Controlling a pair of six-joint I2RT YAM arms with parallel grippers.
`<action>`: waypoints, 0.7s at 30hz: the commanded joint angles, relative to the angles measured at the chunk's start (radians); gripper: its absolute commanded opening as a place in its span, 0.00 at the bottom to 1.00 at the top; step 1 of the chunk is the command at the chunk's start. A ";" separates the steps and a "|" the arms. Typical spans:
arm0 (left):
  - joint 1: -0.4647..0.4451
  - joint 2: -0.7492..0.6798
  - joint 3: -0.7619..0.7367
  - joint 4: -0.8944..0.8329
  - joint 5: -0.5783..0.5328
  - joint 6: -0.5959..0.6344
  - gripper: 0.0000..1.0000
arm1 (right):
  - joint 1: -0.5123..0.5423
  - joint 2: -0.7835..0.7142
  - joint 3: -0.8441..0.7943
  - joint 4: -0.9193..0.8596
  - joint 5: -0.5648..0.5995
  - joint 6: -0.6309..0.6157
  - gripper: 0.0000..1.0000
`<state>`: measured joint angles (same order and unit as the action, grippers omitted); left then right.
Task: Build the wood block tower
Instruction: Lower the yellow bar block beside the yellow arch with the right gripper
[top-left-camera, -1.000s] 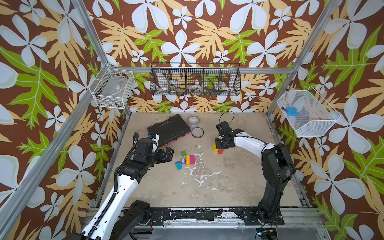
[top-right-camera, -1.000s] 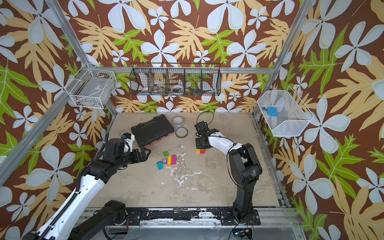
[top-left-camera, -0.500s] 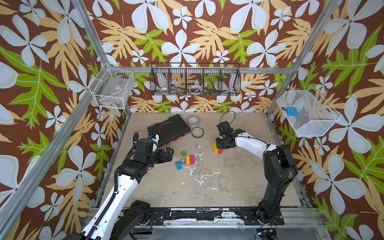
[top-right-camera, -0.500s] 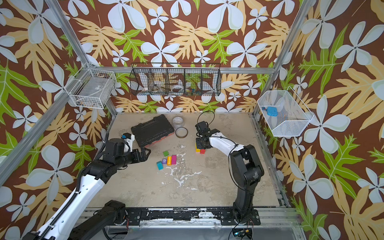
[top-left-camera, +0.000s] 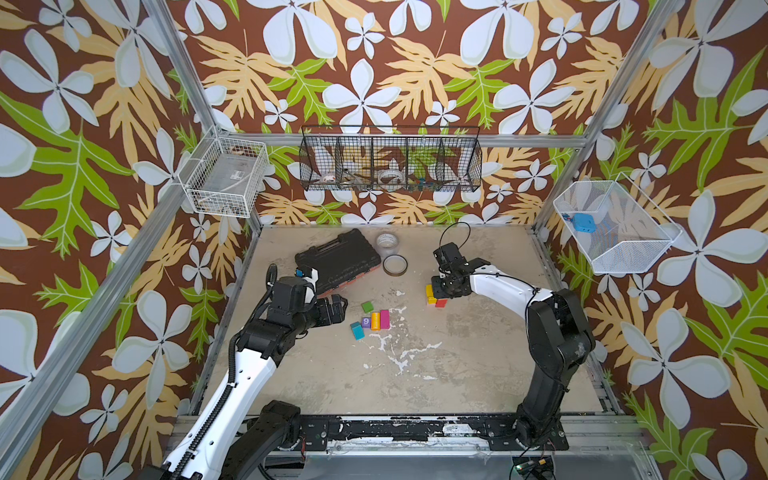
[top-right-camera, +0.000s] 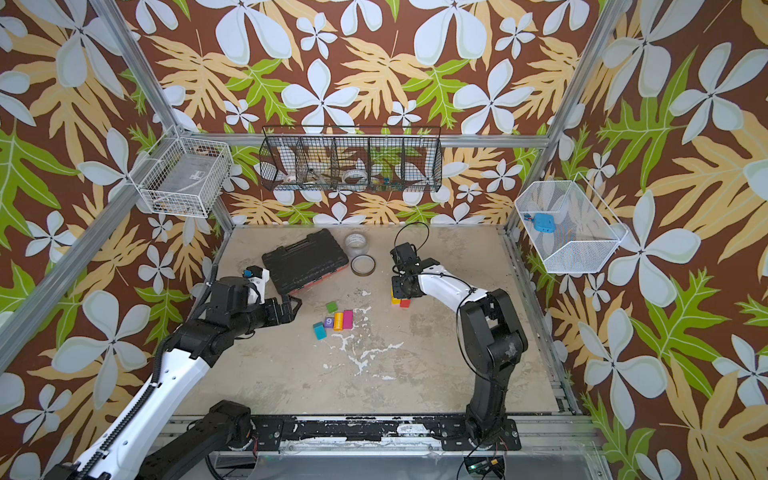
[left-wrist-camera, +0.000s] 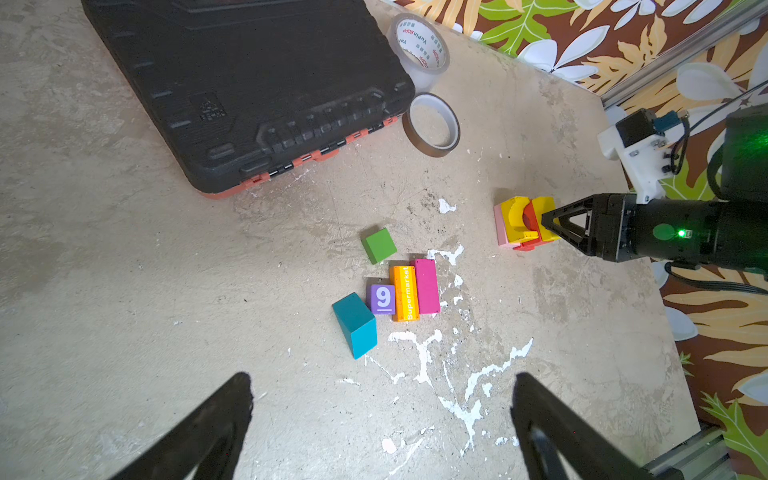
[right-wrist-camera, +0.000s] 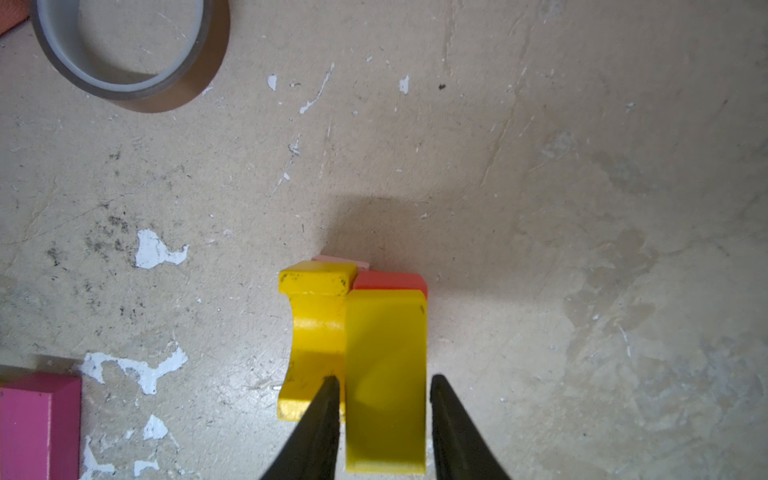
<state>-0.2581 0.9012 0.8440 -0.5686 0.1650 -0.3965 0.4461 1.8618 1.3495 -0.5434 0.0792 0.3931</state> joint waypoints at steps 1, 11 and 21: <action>0.000 -0.002 -0.001 0.006 -0.003 0.000 0.98 | 0.001 0.007 0.001 0.002 0.004 0.008 0.38; 0.000 -0.001 -0.001 0.006 -0.003 -0.001 0.98 | 0.001 0.002 -0.001 0.002 0.004 0.010 0.39; 0.000 -0.001 -0.001 0.006 -0.003 -0.001 0.98 | 0.000 -0.015 -0.008 0.004 0.014 0.016 0.46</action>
<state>-0.2581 0.9005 0.8440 -0.5686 0.1646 -0.3965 0.4461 1.8610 1.3476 -0.5430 0.0795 0.3973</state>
